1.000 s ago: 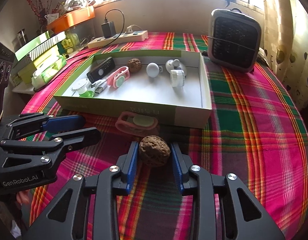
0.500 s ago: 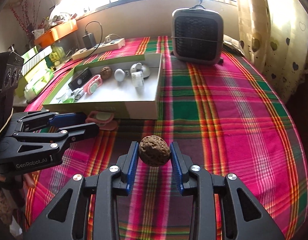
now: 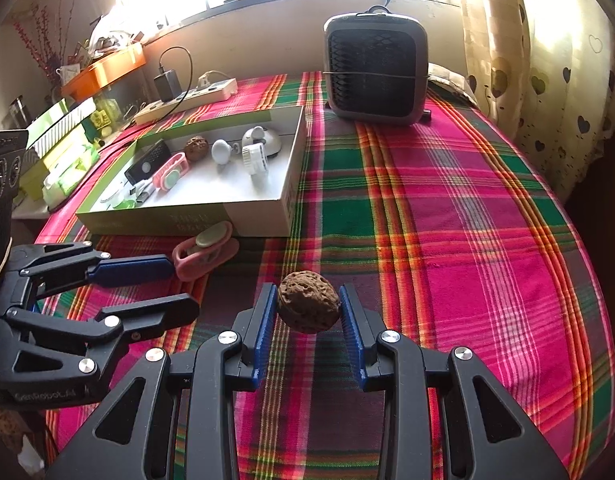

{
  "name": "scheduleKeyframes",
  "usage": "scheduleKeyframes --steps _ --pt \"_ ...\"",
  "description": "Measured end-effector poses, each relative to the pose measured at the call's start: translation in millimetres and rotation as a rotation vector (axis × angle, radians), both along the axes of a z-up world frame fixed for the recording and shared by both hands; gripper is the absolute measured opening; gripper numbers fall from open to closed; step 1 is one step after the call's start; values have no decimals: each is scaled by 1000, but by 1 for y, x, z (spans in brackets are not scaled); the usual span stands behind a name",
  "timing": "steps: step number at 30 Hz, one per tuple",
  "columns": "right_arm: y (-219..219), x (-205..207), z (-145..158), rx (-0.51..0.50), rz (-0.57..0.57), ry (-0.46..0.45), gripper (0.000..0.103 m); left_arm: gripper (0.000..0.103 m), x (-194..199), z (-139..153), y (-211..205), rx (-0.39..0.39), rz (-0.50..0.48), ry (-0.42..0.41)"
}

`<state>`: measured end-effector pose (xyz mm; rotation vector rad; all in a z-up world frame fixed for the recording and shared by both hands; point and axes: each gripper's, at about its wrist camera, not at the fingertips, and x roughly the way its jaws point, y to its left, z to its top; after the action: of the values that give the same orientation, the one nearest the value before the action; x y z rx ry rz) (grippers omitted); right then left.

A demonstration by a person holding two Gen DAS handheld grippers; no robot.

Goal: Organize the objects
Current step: 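Lower the left tool onto the pink holder and close on it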

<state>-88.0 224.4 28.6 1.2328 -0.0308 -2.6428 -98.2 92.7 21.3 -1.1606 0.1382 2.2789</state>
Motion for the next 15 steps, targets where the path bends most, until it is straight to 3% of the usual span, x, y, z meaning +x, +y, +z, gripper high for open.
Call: scheduleKeyframes --steps 5,15 --pt "1 1 -2 0 3 -3 34 39 -3 7 -5 -30 44 45" --pt "2 0 -3 17 4 -8 34 39 -20 -5 6 -76 48 15"
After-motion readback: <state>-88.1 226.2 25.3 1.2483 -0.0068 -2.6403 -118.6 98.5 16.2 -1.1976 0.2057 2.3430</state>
